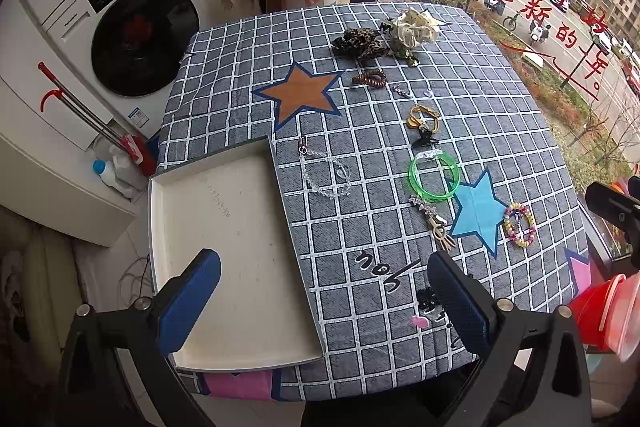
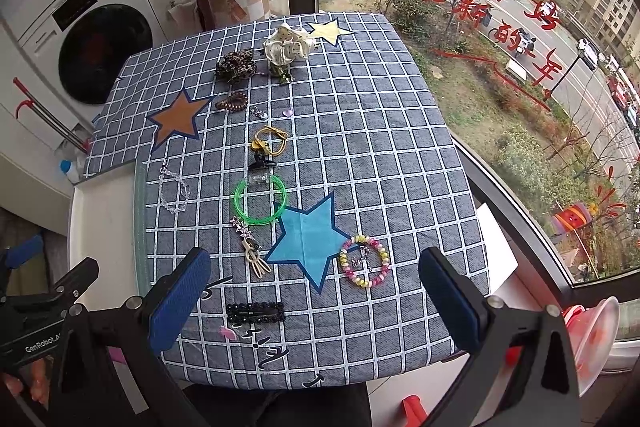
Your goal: Organize jewelry
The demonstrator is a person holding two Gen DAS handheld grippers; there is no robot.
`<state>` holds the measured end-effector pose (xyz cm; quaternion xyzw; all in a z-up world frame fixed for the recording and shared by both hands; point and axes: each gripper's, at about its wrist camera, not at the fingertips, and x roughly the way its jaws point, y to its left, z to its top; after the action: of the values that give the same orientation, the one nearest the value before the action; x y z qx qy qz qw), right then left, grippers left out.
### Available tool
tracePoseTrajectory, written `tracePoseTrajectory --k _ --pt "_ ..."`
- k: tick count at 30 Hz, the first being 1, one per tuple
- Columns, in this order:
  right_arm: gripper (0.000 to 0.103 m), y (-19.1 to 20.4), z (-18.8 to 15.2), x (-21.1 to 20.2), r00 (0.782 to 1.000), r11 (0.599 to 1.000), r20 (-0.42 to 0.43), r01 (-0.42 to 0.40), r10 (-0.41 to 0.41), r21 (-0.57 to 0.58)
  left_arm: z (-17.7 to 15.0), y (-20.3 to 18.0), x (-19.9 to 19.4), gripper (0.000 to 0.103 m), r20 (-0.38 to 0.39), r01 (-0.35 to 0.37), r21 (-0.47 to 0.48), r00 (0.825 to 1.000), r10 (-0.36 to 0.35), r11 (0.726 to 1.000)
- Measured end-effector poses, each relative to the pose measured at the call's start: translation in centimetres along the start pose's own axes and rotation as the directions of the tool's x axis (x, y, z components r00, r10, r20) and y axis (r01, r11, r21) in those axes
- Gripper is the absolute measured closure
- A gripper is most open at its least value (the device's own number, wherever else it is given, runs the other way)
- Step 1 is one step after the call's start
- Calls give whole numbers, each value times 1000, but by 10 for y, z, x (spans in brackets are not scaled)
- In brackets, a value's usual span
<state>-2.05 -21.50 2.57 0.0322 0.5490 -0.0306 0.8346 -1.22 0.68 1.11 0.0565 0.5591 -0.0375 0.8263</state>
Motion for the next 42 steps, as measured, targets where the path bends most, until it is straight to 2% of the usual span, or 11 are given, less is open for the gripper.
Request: tracePoseTrajectory --k 42 --pt "0 2 -1 4 1000 1000 -7 -4 4 -7 -6 1 9 0 -18 3 1 1000 -3 1000"
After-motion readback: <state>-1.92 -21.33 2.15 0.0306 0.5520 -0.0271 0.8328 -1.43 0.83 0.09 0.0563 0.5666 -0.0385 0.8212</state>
